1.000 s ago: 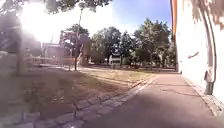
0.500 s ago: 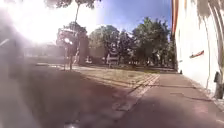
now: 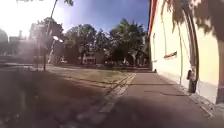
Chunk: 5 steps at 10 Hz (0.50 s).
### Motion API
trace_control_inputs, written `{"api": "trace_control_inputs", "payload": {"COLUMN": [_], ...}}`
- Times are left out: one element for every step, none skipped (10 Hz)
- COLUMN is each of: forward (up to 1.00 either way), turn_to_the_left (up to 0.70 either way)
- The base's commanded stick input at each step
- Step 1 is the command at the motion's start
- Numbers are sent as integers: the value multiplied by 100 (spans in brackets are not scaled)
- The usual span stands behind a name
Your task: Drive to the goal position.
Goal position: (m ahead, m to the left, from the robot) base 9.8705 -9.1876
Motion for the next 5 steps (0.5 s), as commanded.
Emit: {"api": "trace_control_inputs", "payload": {"forward": [0,0,0,0,20], "turn_to_the_left": [-70,-70,-70,-36,0]}}
